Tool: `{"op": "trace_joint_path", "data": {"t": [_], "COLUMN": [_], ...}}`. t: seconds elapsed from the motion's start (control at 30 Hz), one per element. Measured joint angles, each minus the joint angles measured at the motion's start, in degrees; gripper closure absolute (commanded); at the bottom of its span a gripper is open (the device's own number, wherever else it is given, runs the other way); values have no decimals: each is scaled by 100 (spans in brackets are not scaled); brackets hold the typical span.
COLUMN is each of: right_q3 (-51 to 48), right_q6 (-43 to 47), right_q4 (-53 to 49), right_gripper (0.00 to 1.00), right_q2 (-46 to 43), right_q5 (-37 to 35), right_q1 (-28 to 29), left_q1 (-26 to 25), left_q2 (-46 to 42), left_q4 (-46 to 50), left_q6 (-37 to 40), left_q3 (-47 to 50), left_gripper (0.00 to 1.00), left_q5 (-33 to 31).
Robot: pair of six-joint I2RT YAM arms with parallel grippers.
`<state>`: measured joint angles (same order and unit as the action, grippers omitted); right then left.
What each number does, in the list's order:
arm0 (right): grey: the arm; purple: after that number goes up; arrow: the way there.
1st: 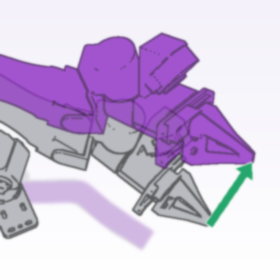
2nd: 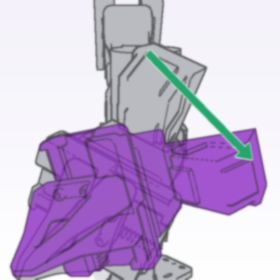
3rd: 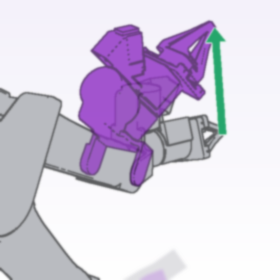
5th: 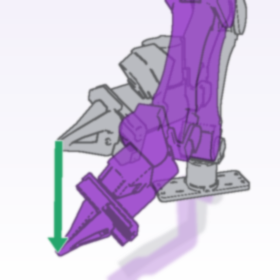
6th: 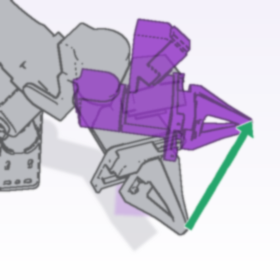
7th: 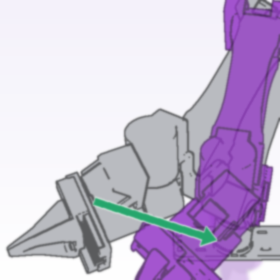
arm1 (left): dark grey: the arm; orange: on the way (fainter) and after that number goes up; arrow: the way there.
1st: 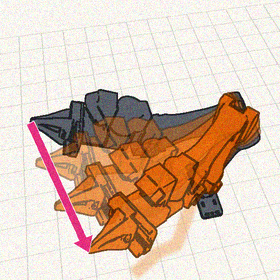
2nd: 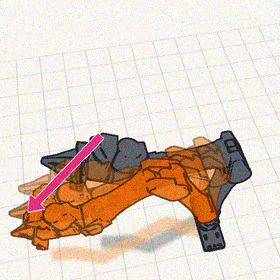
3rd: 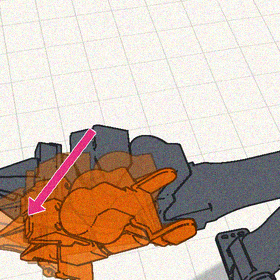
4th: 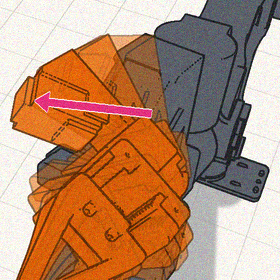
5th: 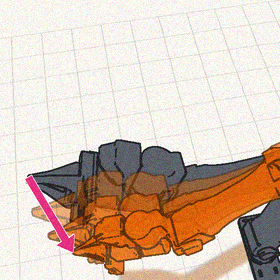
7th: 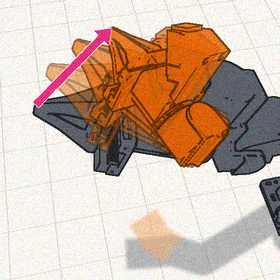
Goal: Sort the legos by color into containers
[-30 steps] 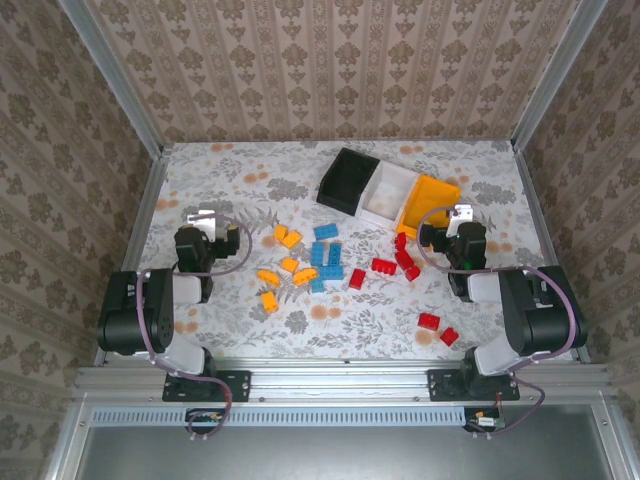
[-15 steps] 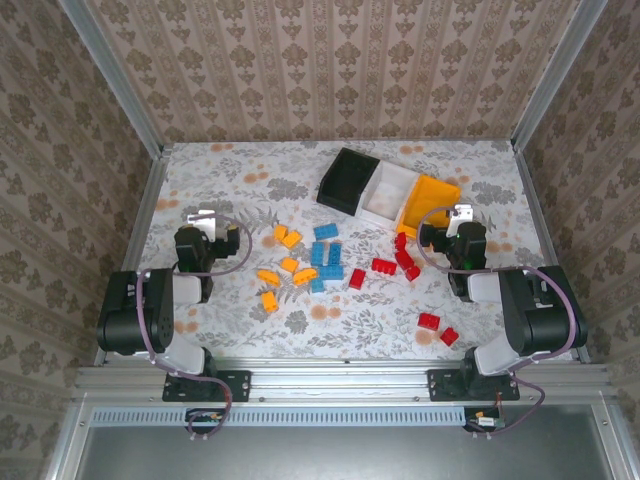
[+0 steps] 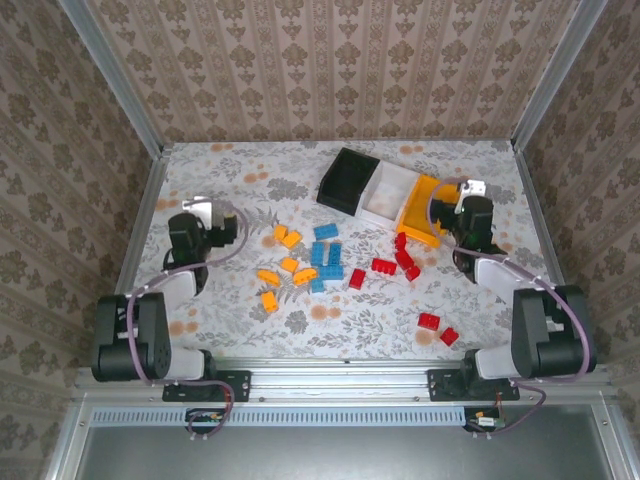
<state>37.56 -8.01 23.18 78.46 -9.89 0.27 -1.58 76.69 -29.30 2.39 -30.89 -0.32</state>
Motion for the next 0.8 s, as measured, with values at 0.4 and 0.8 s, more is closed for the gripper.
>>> {"op": "trace_joint_path", "data": {"t": [0.4,0.8], "right_q3": [1394,2752], "right_q6": [-1154,-1971], "right_q4": [-2894,-5652], "right_gripper": [0,3], "right_q2": [-315,39], "right_q5": [236,1274], "right_q1": [-66,-59], "left_q1": [90,1078], "left_q2": [-614,-238], "left_q4": [4430,6435], "left_q6": [-1567,-2990], "left_q3": [-2321,-2581], "left_gripper": [0,0], "left_q5": [-977,308]}}
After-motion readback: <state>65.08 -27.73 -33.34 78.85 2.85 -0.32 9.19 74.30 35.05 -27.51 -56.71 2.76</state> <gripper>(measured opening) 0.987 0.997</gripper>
